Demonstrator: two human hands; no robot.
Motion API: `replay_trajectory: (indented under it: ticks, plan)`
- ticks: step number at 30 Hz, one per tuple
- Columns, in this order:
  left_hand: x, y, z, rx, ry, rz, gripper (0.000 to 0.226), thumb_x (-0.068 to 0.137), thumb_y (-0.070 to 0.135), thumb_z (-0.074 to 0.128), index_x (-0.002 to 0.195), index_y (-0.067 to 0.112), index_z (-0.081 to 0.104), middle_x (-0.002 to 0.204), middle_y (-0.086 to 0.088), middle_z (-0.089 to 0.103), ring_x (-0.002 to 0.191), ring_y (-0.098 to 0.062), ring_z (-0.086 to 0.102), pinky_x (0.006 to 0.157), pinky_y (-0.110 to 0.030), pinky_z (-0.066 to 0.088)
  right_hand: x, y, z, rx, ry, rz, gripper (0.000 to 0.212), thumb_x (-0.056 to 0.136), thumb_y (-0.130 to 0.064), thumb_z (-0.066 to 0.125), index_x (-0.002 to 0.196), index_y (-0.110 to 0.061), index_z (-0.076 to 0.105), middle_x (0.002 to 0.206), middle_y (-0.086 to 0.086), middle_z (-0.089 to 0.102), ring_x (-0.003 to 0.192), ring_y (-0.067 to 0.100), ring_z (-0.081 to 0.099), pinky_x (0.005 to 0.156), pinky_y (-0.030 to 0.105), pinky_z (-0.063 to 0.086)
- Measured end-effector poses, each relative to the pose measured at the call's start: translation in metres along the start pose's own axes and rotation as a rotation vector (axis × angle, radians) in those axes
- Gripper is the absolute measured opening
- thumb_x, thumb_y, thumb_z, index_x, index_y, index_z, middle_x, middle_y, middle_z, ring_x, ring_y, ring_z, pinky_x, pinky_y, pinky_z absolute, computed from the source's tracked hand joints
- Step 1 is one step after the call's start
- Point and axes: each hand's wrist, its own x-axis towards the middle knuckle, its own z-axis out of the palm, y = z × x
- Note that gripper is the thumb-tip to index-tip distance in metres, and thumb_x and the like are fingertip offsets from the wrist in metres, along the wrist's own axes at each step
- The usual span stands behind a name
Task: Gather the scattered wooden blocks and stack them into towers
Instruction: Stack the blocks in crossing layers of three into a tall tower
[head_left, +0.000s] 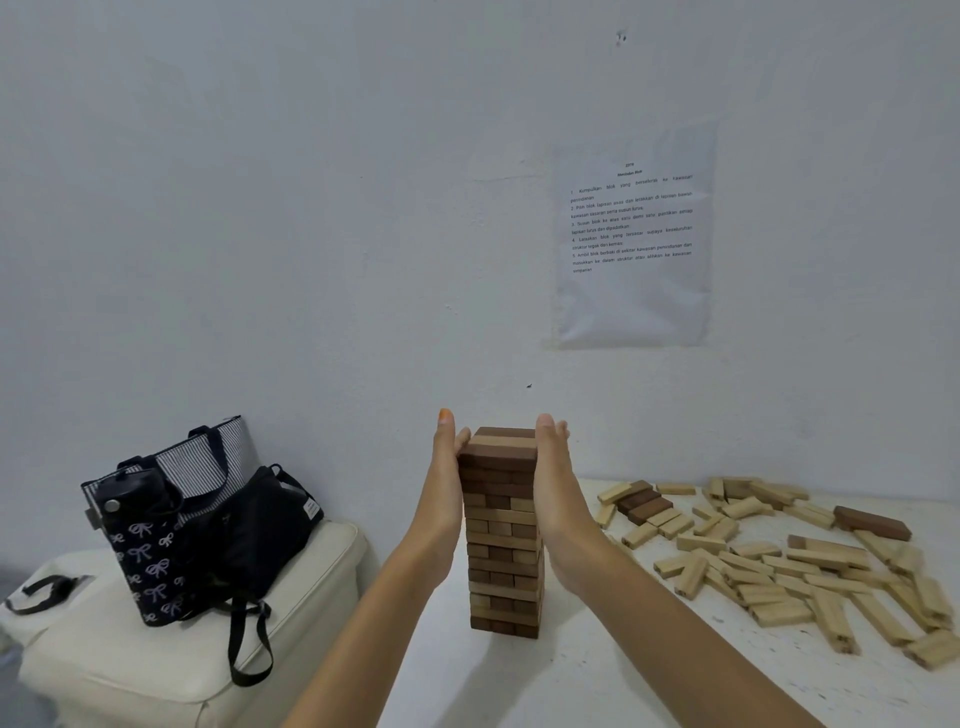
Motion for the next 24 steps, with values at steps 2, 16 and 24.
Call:
replay_trajectory:
  ticks: [2, 16, 24]
  plan:
    - [-0.001, 0.004, -0.003, 0.019, 0.006, -0.002, 0.07, 0.093, 0.066, 0.014, 0.146, 0.026, 0.037, 0.149, 0.004, 0.04, 0.14, -0.015, 0.032, 0.116, -0.037, 0.014, -0.002, -0.004, -0.007, -0.032, 0.007, -0.04, 0.061, 0.101, -0.054, 0.014, 0.153, -0.032, -0.008, 0.16, -0.016, -0.012, 0.147, 0.004, -0.009, 0.12, 0.036, -0.002]
    - [-0.056, 0.052, 0.017, -0.025, 0.011, 0.323, 0.059, 0.098, 0.052, 0.021, 0.146, 0.021, 0.037, 0.147, 0.01, 0.042, 0.134, -0.003, 0.039, 0.104, -0.019, 0.016, -0.046, -0.038, -0.065, -0.108, 0.087, -0.121, 0.051, 0.103, -0.044, 0.029, 0.151, -0.029, 0.025, 0.157, -0.011, 0.025, 0.145, 0.01, 0.021, 0.116, 0.035, 0.016]
    - [-0.074, 0.051, 0.081, -0.021, -0.171, 0.368, 0.042, 0.101, 0.036, 0.035, 0.134, 0.016, 0.053, 0.132, 0.003, 0.058, 0.122, -0.006, 0.053, 0.111, -0.03, 0.034, -0.053, -0.045, -0.124, -0.177, 0.207, -0.206, 0.039, 0.098, -0.016, 0.047, 0.136, -0.02, 0.054, 0.138, -0.007, 0.053, 0.13, 0.012, 0.046, 0.111, 0.032, 0.034]
